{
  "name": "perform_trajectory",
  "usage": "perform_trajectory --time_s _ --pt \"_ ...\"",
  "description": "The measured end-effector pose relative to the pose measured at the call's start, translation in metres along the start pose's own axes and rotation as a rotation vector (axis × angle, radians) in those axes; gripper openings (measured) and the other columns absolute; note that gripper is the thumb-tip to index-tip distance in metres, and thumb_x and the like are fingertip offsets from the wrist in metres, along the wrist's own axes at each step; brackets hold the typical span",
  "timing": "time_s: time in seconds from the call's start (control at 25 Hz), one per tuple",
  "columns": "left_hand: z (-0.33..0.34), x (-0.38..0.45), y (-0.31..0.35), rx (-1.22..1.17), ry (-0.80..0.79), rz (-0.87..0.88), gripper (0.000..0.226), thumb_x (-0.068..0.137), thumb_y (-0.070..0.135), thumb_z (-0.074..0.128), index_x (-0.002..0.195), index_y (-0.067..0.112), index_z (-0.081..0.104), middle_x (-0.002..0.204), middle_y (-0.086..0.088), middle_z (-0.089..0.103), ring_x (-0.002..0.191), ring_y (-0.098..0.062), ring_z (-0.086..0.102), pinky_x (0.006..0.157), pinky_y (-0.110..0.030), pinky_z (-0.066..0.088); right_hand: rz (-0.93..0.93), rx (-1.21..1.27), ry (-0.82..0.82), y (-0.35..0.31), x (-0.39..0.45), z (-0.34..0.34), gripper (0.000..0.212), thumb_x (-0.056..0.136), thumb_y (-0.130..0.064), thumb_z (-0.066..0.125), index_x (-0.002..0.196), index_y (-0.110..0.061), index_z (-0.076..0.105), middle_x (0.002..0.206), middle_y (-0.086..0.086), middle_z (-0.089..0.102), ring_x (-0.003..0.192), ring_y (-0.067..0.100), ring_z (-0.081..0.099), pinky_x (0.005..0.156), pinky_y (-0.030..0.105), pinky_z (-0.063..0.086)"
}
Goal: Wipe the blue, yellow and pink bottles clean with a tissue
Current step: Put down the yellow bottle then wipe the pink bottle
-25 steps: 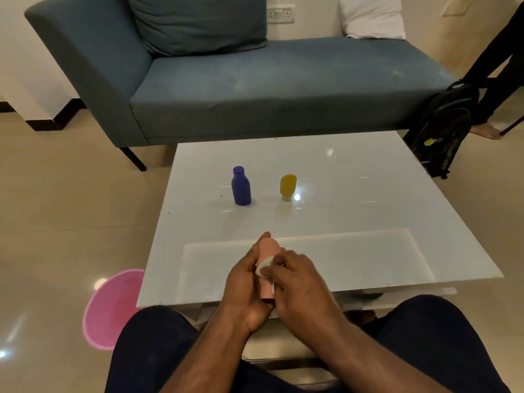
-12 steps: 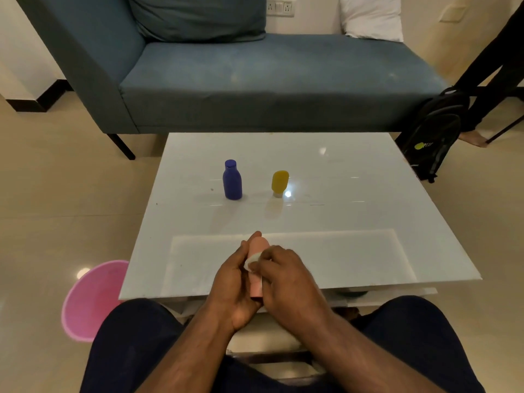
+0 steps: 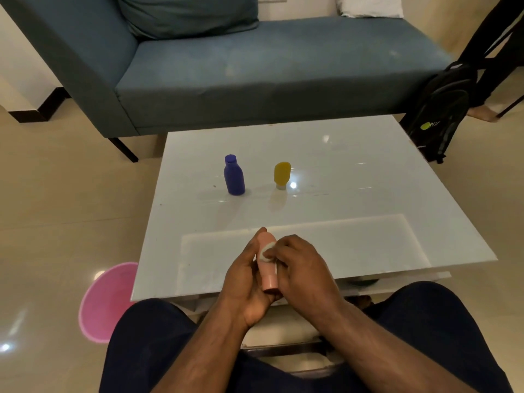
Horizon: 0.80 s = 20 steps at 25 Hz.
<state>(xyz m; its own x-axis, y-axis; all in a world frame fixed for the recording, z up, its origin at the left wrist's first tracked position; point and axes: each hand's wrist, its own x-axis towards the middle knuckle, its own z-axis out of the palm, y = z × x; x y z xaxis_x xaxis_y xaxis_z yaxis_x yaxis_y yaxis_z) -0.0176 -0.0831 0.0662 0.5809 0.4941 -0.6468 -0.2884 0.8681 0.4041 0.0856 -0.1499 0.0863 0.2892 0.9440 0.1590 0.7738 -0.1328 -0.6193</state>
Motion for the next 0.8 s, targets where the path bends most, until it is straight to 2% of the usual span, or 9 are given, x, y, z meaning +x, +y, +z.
perform_trajectory --time_s 0.08,0.16,0.28,0.36,0.44,0.52,0.64,0.68,0.8 --pt "0.005 -0.003 0.002 0.006 0.007 0.008 0.036 0.097 0.041 0.056 0.09 0.018 0.083 0.108 -0.017 0.075 0.099 -0.031 0.072 0.095 -0.051 0.052 0.026 -0.005 0.007 -0.004 0.003 -0.001 0.025 0.084 -0.016 0.063 0.108 -0.021 0.067 0.102 -0.003 0.061 0.093 0.012 0.053 0.081 0.027 0.049" --pt "0.005 -0.003 0.005 -0.021 0.022 0.027 0.035 0.094 0.041 0.058 0.095 0.016 0.082 0.107 -0.016 0.076 0.096 -0.03 0.073 0.092 -0.049 0.054 -0.025 -0.011 -0.046 -0.011 -0.007 -0.001 0.027 0.084 -0.014 0.061 0.11 -0.023 0.067 0.105 -0.004 0.06 0.095 0.012 0.052 0.082 0.027 0.048" --pt "0.003 -0.002 0.008 -0.03 0.056 0.048 0.042 0.095 0.045 0.056 0.114 0.013 0.075 0.115 -0.013 0.074 0.093 -0.029 0.075 0.077 -0.045 0.059 -0.033 0.017 -0.07 -0.011 -0.015 -0.004 0.029 0.083 -0.007 0.059 0.105 -0.022 0.068 0.101 -0.005 0.061 0.093 0.012 0.053 0.08 0.027 0.049" --pt "0.003 -0.002 0.004 -0.081 0.034 -0.001 0.049 0.097 0.045 0.056 0.128 0.008 0.063 0.125 -0.018 0.069 0.105 -0.034 0.071 0.081 -0.048 0.059 -0.004 0.017 -0.023 -0.007 -0.003 -0.004 0.027 0.084 -0.01 0.061 0.107 -0.022 0.069 0.104 -0.004 0.062 0.096 0.012 0.054 0.084 0.027 0.049" --pt "0.002 -0.002 0.003 -0.106 0.033 0.0 0.047 0.097 0.041 0.056 0.131 0.008 0.06 0.123 -0.022 0.069 0.109 -0.036 0.069 0.084 -0.047 0.058 -0.005 0.0 -0.032 -0.012 -0.001 -0.005 0.027 0.085 -0.013 0.06 0.109 -0.023 0.068 0.107 -0.004 0.062 0.098 0.011 0.053 0.087 0.026 0.047" --pt "-0.001 -0.001 0.006 -0.105 0.026 0.043 0.045 0.097 0.04 0.055 0.133 0.012 0.06 0.12 -0.018 0.071 0.109 -0.036 0.069 0.079 -0.045 0.061 -0.046 -0.01 -0.069 -0.02 -0.011 -0.007 0.029 0.086 -0.012 0.056 0.11 -0.024 0.067 0.109 -0.006 0.06 0.1 0.011 0.051 0.088 0.023 0.045" --pt "-0.006 0.005 0.009 -0.1 0.033 0.085 0.043 0.098 0.041 0.053 0.138 0.025 0.058 0.129 -0.014 0.067 0.115 -0.038 0.065 0.076 -0.048 0.061 -0.01 0.017 -0.073 -0.02 -0.013 -0.009 0.029 0.089 -0.013 0.054 0.112 -0.024 0.066 0.113 -0.007 0.059 0.105 0.009 0.051 0.092 0.02 0.042" --pt "-0.005 0.006 0.007 -0.1 0.04 0.081 0.041 0.098 0.039 0.053 0.137 0.027 0.059 0.13 -0.015 0.066 0.114 -0.037 0.065 0.077 -0.047 0.06 0.018 0.028 -0.055 -0.019 -0.009 -0.01 0.028 0.089 -0.014 0.054 0.112 -0.024 0.066 0.113 -0.006 0.06 0.105 0.01 0.052 0.093 0.021 0.043" --pt "-0.006 0.011 0.007 -0.129 0.066 0.071 0.045 0.094 0.04 0.061 0.136 0.024 0.06 0.131 -0.017 0.066 0.116 -0.038 0.066 0.096 -0.053 0.054 0.003 0.02 -0.051 -0.027 -0.011 -0.01 0.027 0.088 -0.017 0.053 0.111 -0.025 0.067 0.112 -0.006 0.059 0.102 0.01 0.051 0.091 0.023 0.044"
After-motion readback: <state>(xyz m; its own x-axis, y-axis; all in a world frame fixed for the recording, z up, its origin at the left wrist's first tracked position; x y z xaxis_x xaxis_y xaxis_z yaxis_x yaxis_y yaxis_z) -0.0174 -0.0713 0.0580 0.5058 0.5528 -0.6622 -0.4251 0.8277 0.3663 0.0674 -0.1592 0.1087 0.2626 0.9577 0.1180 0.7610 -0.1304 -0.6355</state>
